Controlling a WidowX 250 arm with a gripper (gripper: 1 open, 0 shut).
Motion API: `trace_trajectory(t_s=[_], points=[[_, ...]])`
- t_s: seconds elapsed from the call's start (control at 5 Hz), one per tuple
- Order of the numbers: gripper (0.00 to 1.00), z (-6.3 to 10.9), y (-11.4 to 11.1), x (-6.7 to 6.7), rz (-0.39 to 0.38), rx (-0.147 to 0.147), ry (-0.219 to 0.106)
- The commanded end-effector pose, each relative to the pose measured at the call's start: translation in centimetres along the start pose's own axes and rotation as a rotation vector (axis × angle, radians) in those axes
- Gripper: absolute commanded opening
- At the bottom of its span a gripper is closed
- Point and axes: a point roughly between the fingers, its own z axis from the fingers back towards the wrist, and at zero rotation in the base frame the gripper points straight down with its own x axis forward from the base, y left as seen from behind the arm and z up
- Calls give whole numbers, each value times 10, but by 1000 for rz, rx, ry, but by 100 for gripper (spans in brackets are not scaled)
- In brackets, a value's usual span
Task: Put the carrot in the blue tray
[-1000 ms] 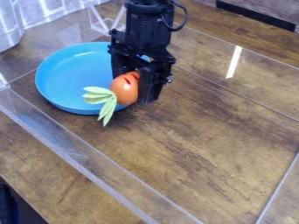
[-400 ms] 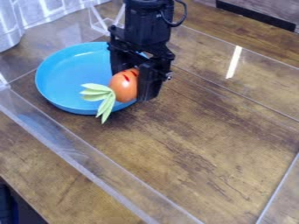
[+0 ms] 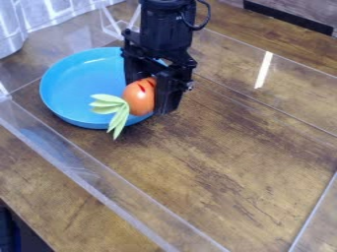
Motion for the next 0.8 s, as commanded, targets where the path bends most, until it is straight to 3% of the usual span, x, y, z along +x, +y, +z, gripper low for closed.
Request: trace_trajectory(t_s=[0.0,0.6], points=[[0,32,7,2,17,16,-104],[0,35,6,0,12,7,-100]])
